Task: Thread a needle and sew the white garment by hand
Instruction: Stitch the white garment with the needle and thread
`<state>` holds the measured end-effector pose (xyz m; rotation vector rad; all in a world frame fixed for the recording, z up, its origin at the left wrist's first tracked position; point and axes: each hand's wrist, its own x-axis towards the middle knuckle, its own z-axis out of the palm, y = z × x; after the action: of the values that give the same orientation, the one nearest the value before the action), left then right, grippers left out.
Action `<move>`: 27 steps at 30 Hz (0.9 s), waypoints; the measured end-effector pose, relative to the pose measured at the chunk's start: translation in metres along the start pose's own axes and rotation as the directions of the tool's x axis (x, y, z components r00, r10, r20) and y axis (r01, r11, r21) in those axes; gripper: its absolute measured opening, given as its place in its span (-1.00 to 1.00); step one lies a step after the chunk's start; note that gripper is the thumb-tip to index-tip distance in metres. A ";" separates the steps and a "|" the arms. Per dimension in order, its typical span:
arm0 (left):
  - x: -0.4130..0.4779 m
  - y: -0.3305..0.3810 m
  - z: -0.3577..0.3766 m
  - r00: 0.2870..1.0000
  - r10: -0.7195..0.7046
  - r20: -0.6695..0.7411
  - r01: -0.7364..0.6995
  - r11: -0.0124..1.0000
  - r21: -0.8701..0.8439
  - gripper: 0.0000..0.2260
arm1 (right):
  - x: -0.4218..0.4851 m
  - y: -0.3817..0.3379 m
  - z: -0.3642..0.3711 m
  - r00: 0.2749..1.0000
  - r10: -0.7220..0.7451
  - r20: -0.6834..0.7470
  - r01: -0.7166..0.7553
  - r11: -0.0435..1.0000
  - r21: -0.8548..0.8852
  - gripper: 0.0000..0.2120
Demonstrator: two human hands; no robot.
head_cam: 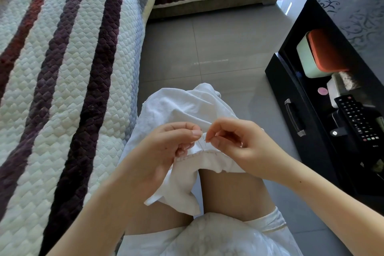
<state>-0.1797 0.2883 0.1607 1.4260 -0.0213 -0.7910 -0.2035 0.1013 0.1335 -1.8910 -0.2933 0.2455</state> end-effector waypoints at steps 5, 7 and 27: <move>0.002 -0.001 0.000 1.000 -0.014 0.000 0.014 1.000 -0.008 -0.84 | 0.001 -0.002 0.003 0.998 -0.021 0.055 0.011 0.984 0.177 -0.91; 0.003 -0.003 0.000 0.999 -0.029 -0.020 0.029 0.999 -0.019 -0.83 | 0.000 -0.003 0.001 0.997 -0.011 0.078 -0.019 0.927 0.374 -0.93; -0.003 -0.030 0.027 0.930 0.261 -0.257 -0.131 0.892 0.433 -0.87 | 0.026 -0.032 -0.064 0.962 0.260 -0.087 -0.092 0.605 0.791 -0.82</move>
<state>-0.2083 0.2686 0.1408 1.9040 -0.0960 -0.3946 -0.1620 0.0626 0.1842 -1.0356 0.1446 0.2639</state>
